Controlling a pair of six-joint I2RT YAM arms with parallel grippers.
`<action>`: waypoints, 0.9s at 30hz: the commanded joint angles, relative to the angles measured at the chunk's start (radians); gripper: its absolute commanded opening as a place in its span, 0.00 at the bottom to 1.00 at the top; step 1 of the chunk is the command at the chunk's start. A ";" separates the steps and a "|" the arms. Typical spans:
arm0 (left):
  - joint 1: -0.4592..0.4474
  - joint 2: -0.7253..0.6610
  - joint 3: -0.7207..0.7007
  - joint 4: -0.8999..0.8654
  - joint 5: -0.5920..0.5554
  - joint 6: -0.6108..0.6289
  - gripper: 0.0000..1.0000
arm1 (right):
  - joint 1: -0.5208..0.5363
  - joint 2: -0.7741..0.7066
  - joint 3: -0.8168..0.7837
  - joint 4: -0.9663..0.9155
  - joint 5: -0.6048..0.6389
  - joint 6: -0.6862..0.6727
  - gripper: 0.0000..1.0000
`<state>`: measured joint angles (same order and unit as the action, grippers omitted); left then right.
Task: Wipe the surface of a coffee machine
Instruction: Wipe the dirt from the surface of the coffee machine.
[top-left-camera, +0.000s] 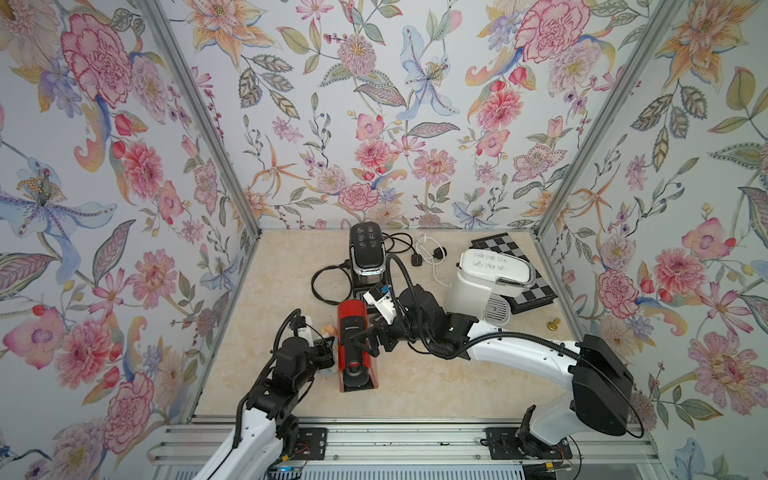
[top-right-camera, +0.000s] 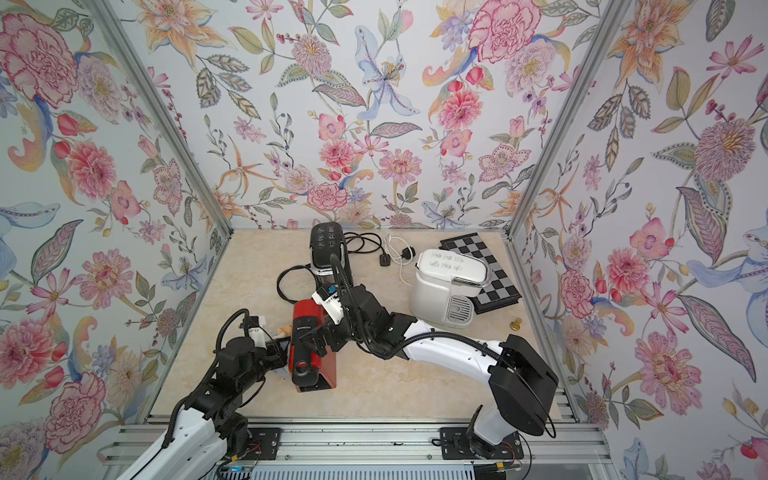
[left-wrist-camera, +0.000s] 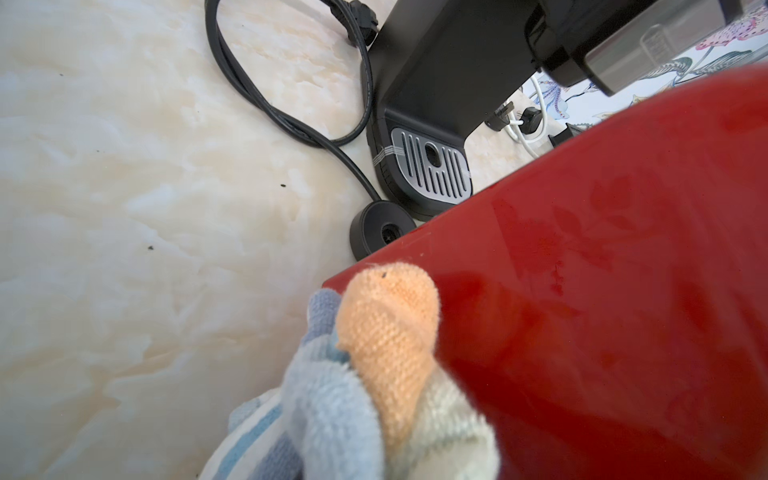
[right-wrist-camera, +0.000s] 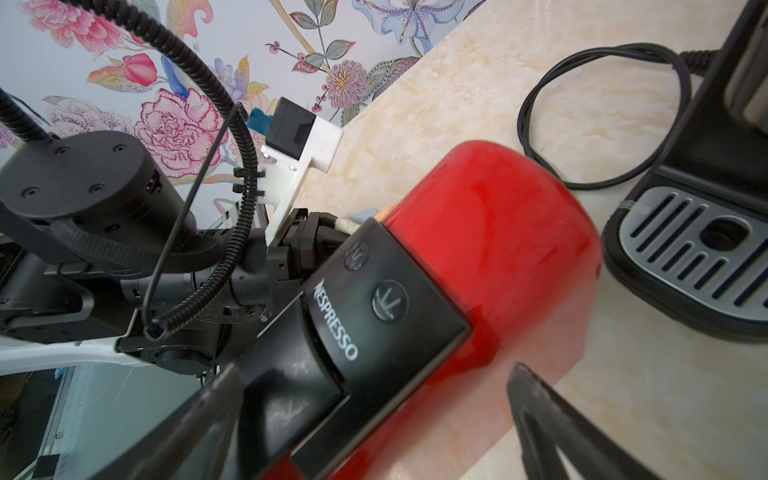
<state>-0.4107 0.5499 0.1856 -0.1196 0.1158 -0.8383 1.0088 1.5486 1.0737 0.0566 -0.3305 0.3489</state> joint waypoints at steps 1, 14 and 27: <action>-0.100 0.037 0.020 -0.130 -0.055 -0.058 0.00 | -0.009 0.022 0.006 -0.043 0.002 -0.008 1.00; -0.214 0.085 0.070 -0.197 -0.122 -0.126 0.00 | -0.019 0.029 0.009 -0.043 -0.016 -0.016 1.00; -0.215 -0.038 0.301 -0.221 -0.068 -0.129 0.00 | -0.026 0.037 0.008 -0.043 -0.038 -0.024 1.00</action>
<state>-0.6014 0.5198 0.3801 -0.4095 -0.0128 -0.9581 0.9913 1.5558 1.0737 0.0563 -0.3637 0.3481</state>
